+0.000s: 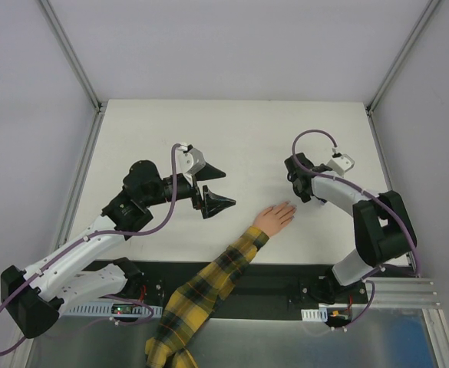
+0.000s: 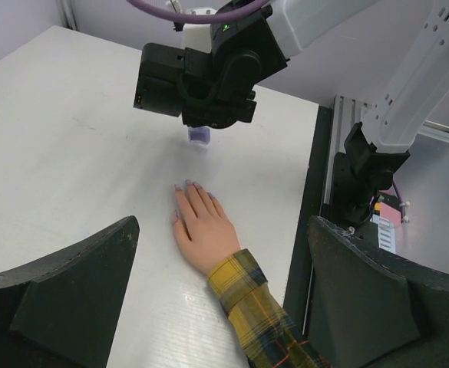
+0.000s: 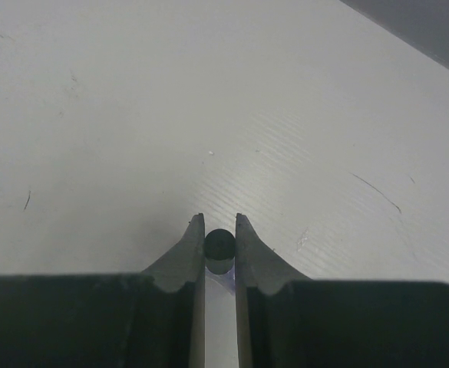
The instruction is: Paint the nails
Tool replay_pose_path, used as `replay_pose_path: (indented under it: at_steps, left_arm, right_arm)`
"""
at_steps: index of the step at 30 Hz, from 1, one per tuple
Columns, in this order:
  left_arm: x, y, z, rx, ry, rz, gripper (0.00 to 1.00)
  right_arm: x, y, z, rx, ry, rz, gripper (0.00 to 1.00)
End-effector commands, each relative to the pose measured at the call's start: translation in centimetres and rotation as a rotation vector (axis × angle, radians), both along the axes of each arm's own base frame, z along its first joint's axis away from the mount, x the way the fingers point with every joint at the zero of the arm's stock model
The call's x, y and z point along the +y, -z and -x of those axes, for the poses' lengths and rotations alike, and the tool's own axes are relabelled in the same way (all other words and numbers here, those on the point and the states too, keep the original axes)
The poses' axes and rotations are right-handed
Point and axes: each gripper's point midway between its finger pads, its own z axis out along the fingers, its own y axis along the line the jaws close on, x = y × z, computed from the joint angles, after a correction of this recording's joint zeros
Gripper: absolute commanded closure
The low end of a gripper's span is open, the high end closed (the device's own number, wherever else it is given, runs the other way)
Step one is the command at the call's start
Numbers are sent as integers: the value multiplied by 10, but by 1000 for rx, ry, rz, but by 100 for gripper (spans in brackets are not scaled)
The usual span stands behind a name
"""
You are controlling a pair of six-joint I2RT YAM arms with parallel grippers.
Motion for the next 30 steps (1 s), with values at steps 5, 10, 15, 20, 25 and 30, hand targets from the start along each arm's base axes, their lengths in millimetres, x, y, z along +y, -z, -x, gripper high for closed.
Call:
replay_pose_path:
  at_steps: [5,10,15,20,25,30]
  left_arm:
    - [4,-26,5,-57,9,69,10]
    - [4,-27,6,-60,9,73,10]
    - [4,-28,7,-59,14,77,10]
    - [4,-29,8,-61,17,81,10]
    - [4,-29,8,-61,15,81,10]
    - [4,-29,7,-59,17,79,10]
  right_arm:
    - [10,-8,-2,-94,4,78,90]
    - [10,-8,-5,-78,4,82,89]
    - [12,-7,-9,-60,-5,88,89]
    - [13,-6,-9,-52,-7,84,82]
    - [13,-6,-9,-51,-6,84,79]
    - [13,-6,-8,-48,-9,84,72]
